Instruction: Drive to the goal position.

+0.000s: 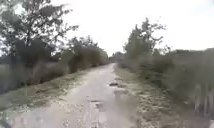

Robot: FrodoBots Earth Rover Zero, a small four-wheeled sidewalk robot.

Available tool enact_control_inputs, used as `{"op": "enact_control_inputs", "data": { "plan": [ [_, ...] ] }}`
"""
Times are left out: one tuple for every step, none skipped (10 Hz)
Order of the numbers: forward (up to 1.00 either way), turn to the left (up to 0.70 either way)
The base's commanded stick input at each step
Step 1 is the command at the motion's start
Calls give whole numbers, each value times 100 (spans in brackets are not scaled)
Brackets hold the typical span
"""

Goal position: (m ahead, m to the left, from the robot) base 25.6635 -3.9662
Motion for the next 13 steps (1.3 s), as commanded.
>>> {"op": "enact_control_inputs", "data": {
  "plan": [
    [70, 24],
    [70, 35],
    [70, 35],
    [70, 35],
    [70, 35],
    [70, 35],
    [70, 35],
    [70, 0],
    [70, 0],
    [70, 0],
    [70, 0],
    [70, 0],
    [70, 0]
  ]
}}
